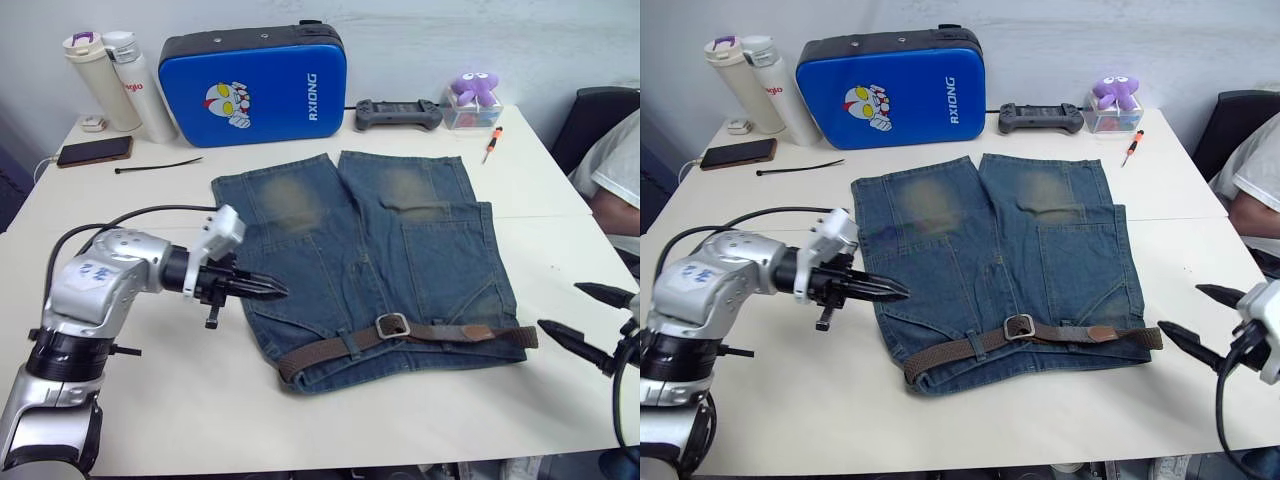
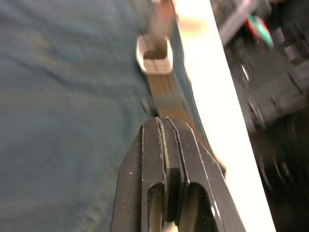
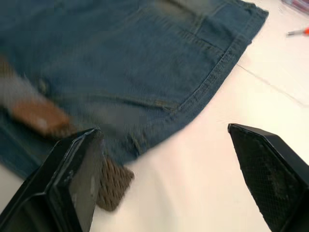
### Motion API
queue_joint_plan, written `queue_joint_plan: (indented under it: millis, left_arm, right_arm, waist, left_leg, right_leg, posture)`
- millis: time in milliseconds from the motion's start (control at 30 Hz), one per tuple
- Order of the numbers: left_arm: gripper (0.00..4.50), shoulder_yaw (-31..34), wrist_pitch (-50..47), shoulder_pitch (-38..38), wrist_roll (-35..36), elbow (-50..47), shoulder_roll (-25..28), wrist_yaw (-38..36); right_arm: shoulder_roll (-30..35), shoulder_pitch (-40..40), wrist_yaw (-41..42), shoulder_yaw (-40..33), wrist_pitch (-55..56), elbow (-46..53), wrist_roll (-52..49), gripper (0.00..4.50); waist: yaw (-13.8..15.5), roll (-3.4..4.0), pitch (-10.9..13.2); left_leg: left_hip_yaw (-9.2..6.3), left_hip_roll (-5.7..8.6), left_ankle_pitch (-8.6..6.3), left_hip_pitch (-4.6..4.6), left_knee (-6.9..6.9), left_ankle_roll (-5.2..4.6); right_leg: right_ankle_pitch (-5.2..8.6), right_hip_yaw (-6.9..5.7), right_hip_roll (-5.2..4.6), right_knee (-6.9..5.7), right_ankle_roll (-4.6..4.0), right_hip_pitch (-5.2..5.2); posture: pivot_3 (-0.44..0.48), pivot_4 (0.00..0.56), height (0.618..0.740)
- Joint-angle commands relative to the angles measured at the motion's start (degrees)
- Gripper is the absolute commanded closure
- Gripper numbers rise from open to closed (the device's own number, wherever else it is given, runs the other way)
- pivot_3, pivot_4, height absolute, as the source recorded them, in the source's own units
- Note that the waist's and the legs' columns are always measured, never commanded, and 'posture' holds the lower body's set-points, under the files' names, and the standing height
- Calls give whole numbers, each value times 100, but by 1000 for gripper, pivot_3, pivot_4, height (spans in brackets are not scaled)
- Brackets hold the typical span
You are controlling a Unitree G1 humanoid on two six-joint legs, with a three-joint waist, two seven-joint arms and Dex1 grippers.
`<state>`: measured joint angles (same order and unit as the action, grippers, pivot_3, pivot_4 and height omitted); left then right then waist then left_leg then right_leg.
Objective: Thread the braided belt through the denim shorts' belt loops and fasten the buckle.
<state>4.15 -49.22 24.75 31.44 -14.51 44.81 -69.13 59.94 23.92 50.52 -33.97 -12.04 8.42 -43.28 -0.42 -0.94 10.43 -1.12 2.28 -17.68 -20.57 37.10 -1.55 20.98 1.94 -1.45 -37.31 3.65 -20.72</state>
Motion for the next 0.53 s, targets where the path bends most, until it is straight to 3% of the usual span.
queue_joint_plan:
  millis: [33, 167, 267, 333, 400, 533]
  left_arm:
    - [4500, 729, 228, -840, 231, -647, -261, 634]
    - [4500, 1087, 710, -1976, 42, -1129, -421, 1069]
    - [4500, 1148, 1174, -2747, -162, -1228, -996, 1679]
    - [4500, 962, 1982, -3131, -564, -1338, -1235, 1829]
    - [4500, 946, 2121, -3205, -611, -1480, -1467, 2177]
    - [4500, 936, 2256, -3159, -621, -1304, -1453, 2335]
  right_arm:
    - [-130, -217, 49, -274, -633, 269, -396, 79]
    - [-332, -390, 238, -145, -734, 474, -192, 79]
    - [-531, -506, 257, 107, -785, 633, -145, 79]
    - [-682, -632, 199, 215, -843, 651, -74, 79]
    - [-812, -715, 135, 349, -877, 711, 52, 79]
    - [-925, -868, 132, 424, -894, 702, 248, 79]
  waist:
    - [21, -2, 3]
    - [68, -12, 9]
    - [75, -8, 6]
    - [78, -6, 4]
    - [102, -7, 5]
    - [145, 0, 1]
  left_leg:
    - [0, 0, -1, -1, 1, 0]
    - [-2, 1, -1, -22, 9, 0]
    - [-1, 1, -2, -35, 10, -1]
    - [3, 1, -4, -54, 13, -6]
    - [3, 1, -3, -68, 15, -4]
    - [7, 2, -2, -66, 15, -2]
  right_leg:
    - [0, -2, 0, 1, 1, -1]
    - [0, -7, -2, 2, 1, -14]
    - [-2, -6, -4, 4, 4, -24]
    - [-6, -3, -4, 11, 11, -39]
    - [-6, -4, -3, 6, 11, -57]
    - [-7, -1, -3, -8, 10, -62]
  posture:
    - [0, 150, 740]
    - [0, 150, 740]
    - [0, 150, 740]
    - [0, 150, 740]
    - [0, 150, 740]
    - [0, 150, 740]
